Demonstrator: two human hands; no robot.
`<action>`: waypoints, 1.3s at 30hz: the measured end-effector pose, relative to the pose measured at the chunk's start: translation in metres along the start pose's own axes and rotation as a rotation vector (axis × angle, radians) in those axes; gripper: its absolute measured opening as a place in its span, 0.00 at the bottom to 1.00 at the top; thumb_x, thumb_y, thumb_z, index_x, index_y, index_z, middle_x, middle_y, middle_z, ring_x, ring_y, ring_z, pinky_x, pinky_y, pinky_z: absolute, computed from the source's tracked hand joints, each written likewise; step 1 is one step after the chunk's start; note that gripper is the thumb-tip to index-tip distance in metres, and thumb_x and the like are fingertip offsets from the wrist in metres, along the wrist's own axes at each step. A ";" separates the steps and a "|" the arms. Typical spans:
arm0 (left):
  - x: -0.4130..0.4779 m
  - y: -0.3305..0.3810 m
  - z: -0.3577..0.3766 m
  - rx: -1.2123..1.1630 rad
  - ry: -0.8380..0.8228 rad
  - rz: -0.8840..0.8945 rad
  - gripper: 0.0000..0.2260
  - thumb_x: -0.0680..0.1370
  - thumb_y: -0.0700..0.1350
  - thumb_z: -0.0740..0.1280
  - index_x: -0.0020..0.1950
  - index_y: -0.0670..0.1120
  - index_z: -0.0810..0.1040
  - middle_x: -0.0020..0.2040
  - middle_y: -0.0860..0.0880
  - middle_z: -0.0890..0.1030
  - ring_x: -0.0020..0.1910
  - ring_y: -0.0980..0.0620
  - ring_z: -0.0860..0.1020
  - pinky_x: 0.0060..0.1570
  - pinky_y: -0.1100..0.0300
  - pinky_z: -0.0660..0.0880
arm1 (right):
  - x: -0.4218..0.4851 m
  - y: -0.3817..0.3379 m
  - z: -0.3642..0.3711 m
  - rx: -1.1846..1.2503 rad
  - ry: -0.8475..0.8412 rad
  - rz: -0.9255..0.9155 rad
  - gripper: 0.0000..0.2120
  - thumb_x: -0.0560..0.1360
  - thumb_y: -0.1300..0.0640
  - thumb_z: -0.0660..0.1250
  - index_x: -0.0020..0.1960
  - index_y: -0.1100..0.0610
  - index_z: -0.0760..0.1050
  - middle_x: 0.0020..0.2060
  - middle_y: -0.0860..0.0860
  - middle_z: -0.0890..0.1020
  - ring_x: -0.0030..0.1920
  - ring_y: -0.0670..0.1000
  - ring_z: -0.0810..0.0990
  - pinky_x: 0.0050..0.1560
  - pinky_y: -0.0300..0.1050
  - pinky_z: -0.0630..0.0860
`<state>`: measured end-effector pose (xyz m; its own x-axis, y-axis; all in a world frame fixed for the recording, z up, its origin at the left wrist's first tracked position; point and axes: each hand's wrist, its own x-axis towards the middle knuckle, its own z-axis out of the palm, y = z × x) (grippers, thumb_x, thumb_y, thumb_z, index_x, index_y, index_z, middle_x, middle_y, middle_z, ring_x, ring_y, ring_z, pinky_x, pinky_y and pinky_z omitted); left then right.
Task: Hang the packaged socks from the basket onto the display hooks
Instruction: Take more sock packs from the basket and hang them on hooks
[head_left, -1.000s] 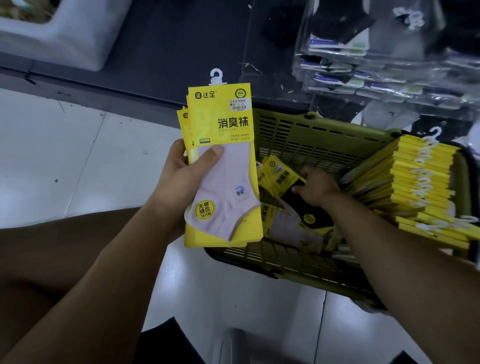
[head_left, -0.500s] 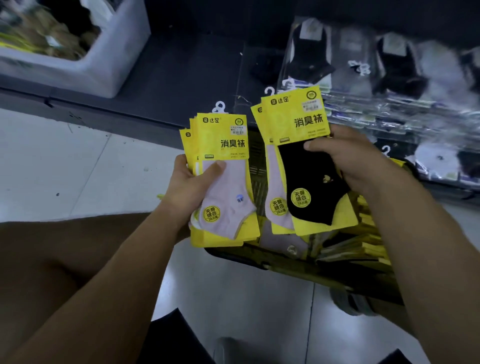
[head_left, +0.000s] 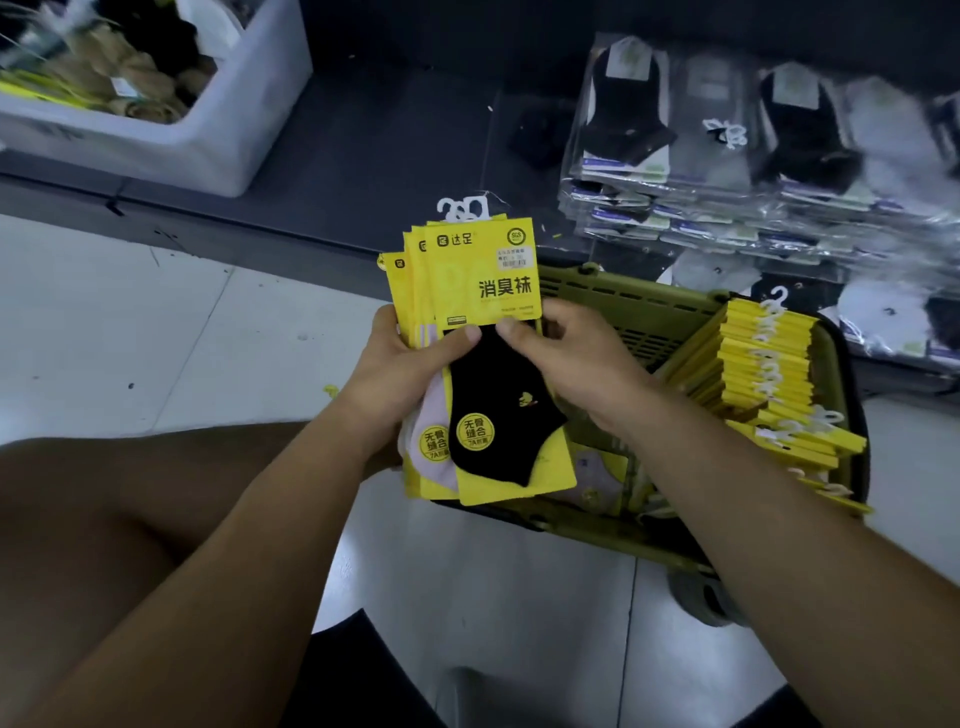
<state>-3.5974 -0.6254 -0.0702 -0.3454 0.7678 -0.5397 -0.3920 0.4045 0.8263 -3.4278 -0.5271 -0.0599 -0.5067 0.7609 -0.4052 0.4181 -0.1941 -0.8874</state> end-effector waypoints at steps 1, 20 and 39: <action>0.002 -0.001 -0.003 -0.014 0.001 -0.009 0.36 0.69 0.49 0.84 0.71 0.46 0.71 0.65 0.43 0.85 0.61 0.39 0.86 0.62 0.34 0.80 | 0.003 0.005 -0.003 0.082 0.002 0.044 0.12 0.77 0.42 0.68 0.56 0.45 0.83 0.50 0.42 0.86 0.50 0.42 0.84 0.53 0.44 0.80; 0.029 0.005 -0.037 0.030 0.020 -0.036 0.27 0.71 0.51 0.81 0.67 0.45 0.78 0.61 0.43 0.87 0.57 0.42 0.87 0.47 0.52 0.84 | 0.045 0.230 -0.004 -0.734 -0.177 0.332 0.27 0.79 0.55 0.69 0.76 0.58 0.67 0.75 0.58 0.67 0.72 0.61 0.68 0.69 0.51 0.70; 0.015 0.011 -0.016 -0.008 0.028 -0.053 0.21 0.78 0.46 0.78 0.68 0.48 0.76 0.56 0.46 0.88 0.51 0.44 0.89 0.38 0.55 0.84 | 0.041 0.137 -0.038 -0.334 0.032 0.258 0.10 0.79 0.58 0.69 0.58 0.56 0.74 0.47 0.52 0.79 0.49 0.55 0.78 0.46 0.46 0.71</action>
<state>-3.6207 -0.6175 -0.0713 -0.3473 0.7314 -0.5869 -0.4174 0.4399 0.7952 -3.3625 -0.4986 -0.1897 -0.3322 0.7337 -0.5927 0.7522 -0.1730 -0.6358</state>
